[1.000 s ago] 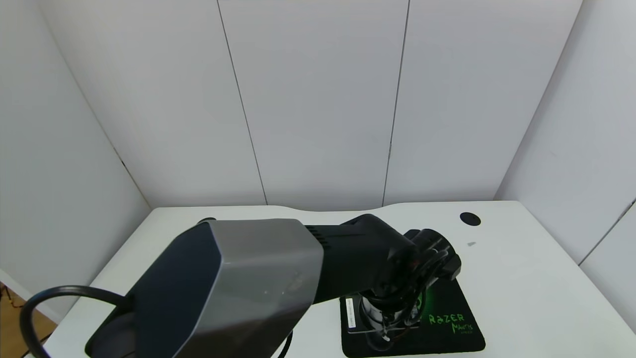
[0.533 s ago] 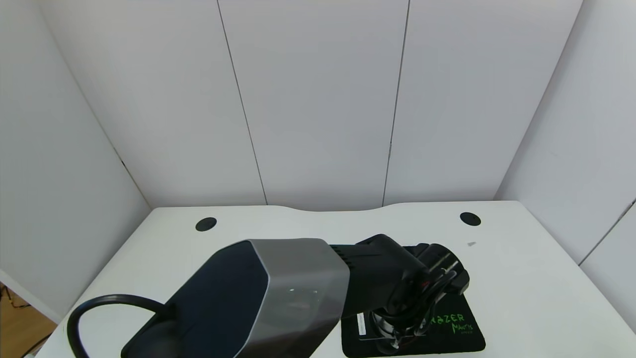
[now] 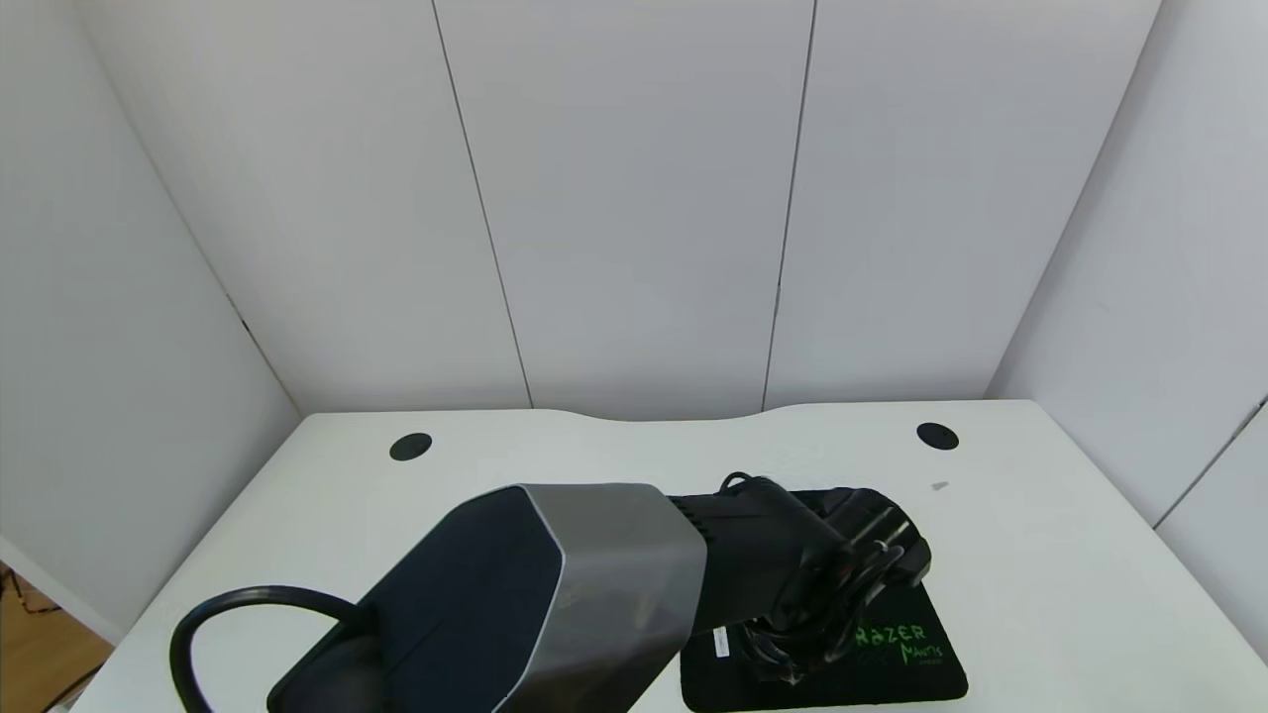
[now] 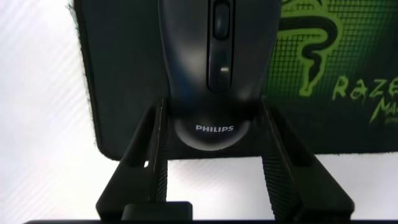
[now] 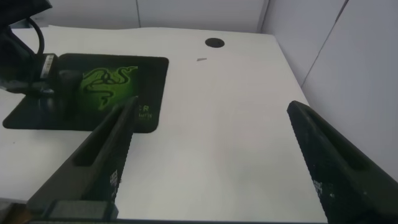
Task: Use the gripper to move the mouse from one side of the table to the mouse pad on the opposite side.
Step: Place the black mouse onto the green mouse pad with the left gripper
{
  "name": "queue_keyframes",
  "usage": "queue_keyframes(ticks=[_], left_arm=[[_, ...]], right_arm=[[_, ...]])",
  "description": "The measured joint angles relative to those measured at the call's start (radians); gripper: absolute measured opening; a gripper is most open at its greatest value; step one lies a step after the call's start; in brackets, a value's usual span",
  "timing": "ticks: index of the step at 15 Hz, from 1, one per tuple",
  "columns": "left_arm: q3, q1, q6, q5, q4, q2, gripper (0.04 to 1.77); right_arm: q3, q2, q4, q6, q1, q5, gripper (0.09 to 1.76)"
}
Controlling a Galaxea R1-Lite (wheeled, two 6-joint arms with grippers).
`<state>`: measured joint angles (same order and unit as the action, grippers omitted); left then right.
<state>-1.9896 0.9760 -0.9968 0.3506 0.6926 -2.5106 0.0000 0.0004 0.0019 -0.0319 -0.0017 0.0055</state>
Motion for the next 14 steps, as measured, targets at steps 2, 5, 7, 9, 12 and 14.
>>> queue_keyframes(ticks=[2, 5, 7, 9, 12, 14], left_arm=[[-0.001, -0.001, 0.0, 0.003, -0.002, -0.009, 0.89], [-0.001, -0.002, -0.001, 0.005, -0.005, -0.017, 0.89], [-0.001, -0.003, 0.0, 0.007, -0.019, -0.022, 0.89], [-0.001, -0.005, 0.0, 0.019, -0.021, -0.026, 0.89], [0.0, -0.005, 0.002, 0.023, -0.02, -0.027, 0.89], [0.0, -0.005, 0.004, 0.025, -0.018, -0.028, 0.93]], right_arm=[[0.0, 0.0, 0.0, 0.001, 0.0, 0.0, 1.71], [0.0, 0.0, 0.0, 0.0, 0.0, 0.0, 1.71], [0.0, 0.0, 0.0, 0.0, 0.0, 0.0, 1.71], [0.0, 0.0, 0.0, 0.0, 0.0, 0.0, 1.71], [0.0, 0.0, -0.001, 0.0, 0.0, 0.0, 1.71], [0.0, 0.0, 0.0, 0.0, 0.0, 0.0, 1.71]])
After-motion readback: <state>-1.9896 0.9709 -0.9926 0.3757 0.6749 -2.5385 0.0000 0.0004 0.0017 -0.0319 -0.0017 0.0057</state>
